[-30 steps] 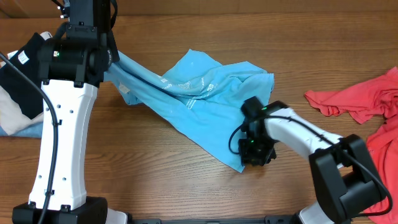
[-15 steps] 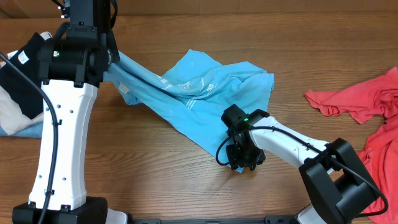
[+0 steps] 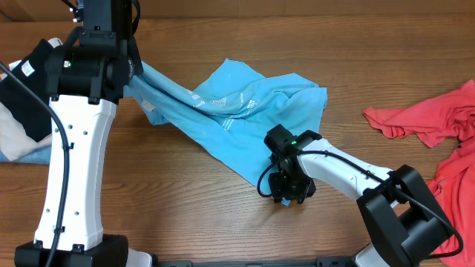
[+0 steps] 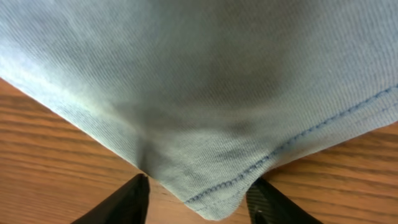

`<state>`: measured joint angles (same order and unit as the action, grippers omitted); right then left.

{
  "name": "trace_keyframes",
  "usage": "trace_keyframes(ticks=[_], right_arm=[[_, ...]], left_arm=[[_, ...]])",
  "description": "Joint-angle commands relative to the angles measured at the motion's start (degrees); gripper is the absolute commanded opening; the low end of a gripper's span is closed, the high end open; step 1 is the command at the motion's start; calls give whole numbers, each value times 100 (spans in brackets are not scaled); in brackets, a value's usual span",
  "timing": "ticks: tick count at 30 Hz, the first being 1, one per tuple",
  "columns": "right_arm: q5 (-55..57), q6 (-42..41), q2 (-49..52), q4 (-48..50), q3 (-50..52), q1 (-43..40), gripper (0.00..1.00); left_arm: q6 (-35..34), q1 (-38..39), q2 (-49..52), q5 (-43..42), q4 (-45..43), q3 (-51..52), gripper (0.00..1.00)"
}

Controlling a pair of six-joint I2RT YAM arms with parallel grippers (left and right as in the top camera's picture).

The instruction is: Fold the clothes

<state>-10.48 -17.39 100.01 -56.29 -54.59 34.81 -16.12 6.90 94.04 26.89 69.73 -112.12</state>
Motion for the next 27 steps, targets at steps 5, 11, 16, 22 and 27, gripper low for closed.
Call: trace_keyframes(ticks=[5,11,16,22,27], right_arm=[[-114,-243,-98,328,328,98,25],[-94,-291,-98,439,365,96,4],[262,-608,-105,455,313,70,4],[739,-605,-461,-155,-748,-529,4],[1078,0,-728,-911,-2155,-1180,4]], left_arm=[[-79,22,37,4,13,-87,7],[-79,22,37,-85,31,-87,7],[-76,22,37,-120,37,-87,5],[-74,22,35,-118,44,-87,4],[-59,20,35,-98,118,-87,4]])
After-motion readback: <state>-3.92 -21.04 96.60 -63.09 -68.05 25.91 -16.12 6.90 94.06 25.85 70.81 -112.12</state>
